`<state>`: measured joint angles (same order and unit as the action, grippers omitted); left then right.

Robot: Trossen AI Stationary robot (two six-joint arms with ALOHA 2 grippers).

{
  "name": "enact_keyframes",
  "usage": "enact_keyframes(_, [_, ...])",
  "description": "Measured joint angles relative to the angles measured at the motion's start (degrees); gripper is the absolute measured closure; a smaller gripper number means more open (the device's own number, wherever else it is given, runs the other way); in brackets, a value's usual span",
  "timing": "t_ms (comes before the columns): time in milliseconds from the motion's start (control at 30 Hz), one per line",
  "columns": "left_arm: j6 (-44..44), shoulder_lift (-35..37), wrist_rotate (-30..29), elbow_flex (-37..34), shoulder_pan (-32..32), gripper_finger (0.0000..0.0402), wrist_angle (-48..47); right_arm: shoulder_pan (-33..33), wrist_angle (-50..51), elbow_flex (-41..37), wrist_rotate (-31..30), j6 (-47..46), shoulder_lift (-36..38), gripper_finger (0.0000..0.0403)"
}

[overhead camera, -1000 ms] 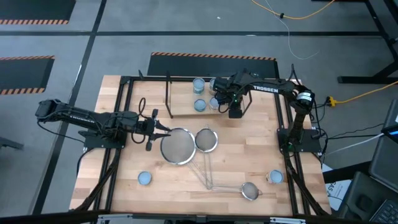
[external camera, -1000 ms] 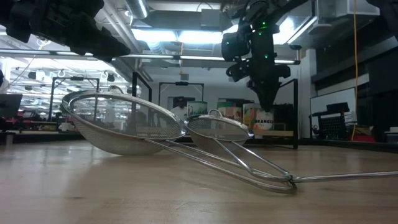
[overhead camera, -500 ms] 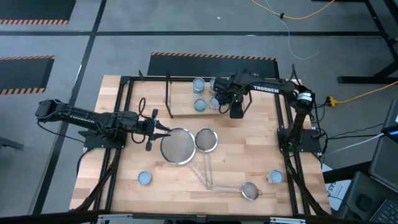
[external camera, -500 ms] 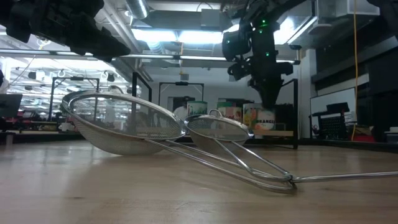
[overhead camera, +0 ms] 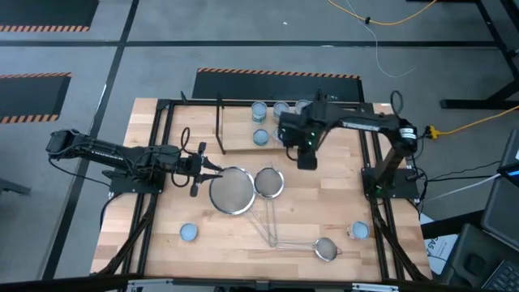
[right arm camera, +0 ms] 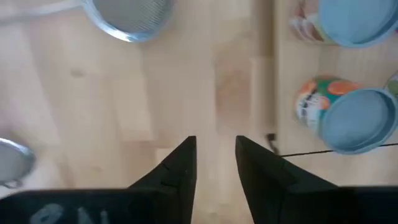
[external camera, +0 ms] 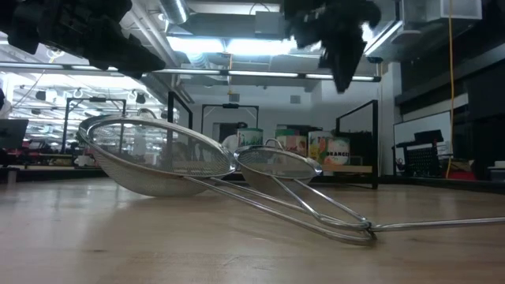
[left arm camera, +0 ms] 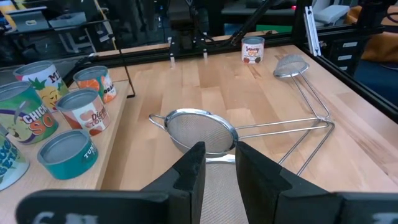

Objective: Pick and place cans onto a shelf
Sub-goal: Put the canned meatballs on the shelf

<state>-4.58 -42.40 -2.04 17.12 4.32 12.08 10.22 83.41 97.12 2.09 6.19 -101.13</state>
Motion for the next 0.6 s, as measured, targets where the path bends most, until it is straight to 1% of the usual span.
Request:
enact_keyframes(167, [-0.02,-0.01,0.0,0.0,-0.01,0.032,-0.01,-7.71,-0.03,-2.32,-0.01,-14.23,5.9,0.0287])
enact_keyframes(333, [-0.02,-0.01,0.01,0.0,0.0,0.032,-0.02,-17.25,-1.16,-7.89,-0.87,-33.89,10.85,0.0287])
enact_keyframes(467, [-0.04,0.0,0.01,0.0,0.0,0.032,-0.02,-25.67,-1.37,-12.11,-0.22,-49.24,12.14,0.0287])
enact_keyframes(600, [0.0,0.01,0.01,0.0,-0.02,0.032,-0.02,-33.15,-2.76,-15.59,5.2,-64.45,12.14,0.0287])
